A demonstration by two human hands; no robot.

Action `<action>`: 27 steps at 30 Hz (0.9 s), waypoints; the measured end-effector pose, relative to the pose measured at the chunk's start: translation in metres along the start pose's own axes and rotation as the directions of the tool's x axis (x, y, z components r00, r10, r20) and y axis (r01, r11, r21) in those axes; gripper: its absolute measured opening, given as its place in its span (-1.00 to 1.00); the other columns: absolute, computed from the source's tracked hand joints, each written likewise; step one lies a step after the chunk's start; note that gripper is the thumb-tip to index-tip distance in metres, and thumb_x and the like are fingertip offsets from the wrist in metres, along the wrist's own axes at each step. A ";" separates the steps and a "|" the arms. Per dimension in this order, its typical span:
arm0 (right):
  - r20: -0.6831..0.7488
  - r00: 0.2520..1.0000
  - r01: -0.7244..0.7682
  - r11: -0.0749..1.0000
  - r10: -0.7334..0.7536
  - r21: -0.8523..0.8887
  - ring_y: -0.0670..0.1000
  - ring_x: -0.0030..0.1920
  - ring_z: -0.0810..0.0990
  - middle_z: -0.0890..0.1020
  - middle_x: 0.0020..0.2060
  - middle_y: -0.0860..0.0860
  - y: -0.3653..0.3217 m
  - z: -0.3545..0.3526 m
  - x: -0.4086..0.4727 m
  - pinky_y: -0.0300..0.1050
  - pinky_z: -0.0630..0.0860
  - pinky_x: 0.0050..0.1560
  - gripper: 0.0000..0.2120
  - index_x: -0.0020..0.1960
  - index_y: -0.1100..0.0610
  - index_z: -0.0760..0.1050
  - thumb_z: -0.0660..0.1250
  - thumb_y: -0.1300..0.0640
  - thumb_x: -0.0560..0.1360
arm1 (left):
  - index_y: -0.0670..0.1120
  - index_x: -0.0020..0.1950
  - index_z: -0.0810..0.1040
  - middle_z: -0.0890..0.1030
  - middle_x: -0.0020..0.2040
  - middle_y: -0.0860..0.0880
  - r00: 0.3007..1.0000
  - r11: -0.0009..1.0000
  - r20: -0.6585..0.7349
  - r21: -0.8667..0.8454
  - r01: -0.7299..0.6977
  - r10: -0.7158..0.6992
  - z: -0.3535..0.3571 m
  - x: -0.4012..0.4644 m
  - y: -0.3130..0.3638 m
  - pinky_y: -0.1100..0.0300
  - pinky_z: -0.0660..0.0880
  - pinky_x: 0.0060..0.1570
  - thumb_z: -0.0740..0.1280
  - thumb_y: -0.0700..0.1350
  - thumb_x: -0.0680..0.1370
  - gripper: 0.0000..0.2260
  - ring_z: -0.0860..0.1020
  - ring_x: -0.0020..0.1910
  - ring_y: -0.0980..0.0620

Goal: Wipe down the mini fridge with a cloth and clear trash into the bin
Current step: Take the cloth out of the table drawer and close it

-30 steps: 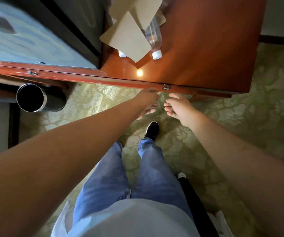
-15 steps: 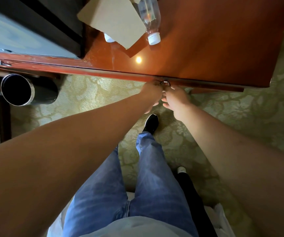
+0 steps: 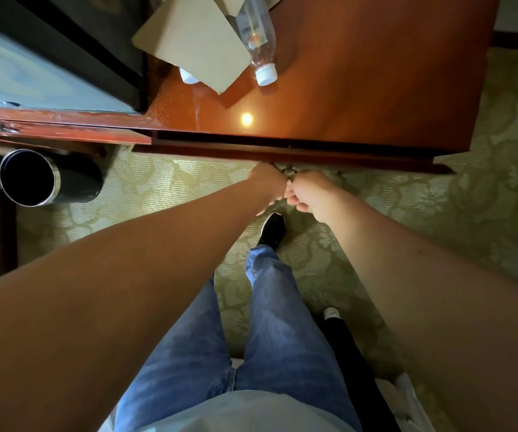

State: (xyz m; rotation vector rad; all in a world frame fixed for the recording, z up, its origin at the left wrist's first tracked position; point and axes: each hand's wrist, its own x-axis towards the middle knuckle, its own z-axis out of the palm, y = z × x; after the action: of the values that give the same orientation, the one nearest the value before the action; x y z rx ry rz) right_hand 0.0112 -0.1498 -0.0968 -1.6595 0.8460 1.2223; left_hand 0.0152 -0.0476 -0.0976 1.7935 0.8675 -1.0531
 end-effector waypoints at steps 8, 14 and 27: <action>0.188 0.957 -0.090 0.839 0.223 -0.537 0.00 -0.16 0.60 0.70 -0.02 0.04 0.037 -0.035 -0.061 -0.16 0.51 -0.09 -0.84 0.10 0.17 0.62 0.33 0.13 0.60 | -0.12 0.08 0.55 0.62 -0.07 -0.06 0.899 0.939 0.372 0.326 0.109 -0.233 -0.039 -0.067 -0.042 0.18 0.53 -0.10 0.22 -0.07 0.66 -0.83 0.55 -0.18 0.00; -0.003 0.981 0.173 0.876 -0.196 -0.451 0.12 -0.17 0.55 0.66 -0.05 0.27 0.020 -0.035 -0.066 -0.07 0.46 -0.23 -0.70 0.24 0.39 0.54 0.23 0.24 0.60 | -0.13 0.17 0.59 0.65 0.11 -0.12 0.985 0.883 0.107 0.437 -0.170 0.136 -0.057 -0.061 -0.034 0.10 0.55 0.01 0.21 -0.10 0.62 -0.77 0.60 -0.03 -0.07; -0.057 0.704 0.289 0.358 -0.708 -0.888 0.21 0.46 0.27 0.28 0.47 0.11 0.020 0.003 -0.013 0.15 0.46 0.31 -0.27 0.54 0.03 0.24 0.49 0.13 0.47 | -0.04 0.03 0.54 0.64 -0.01 -0.09 0.950 0.728 0.122 0.616 -0.300 0.289 -0.049 -0.015 -0.056 0.11 0.54 -0.10 0.28 0.05 0.54 -0.80 0.59 -0.08 -0.08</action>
State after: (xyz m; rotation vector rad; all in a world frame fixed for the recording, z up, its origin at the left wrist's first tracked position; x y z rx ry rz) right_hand -0.0117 -0.1542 -0.0895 -2.8004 -0.2158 0.7755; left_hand -0.0245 0.0164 -0.0885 2.3726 0.1789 -1.2277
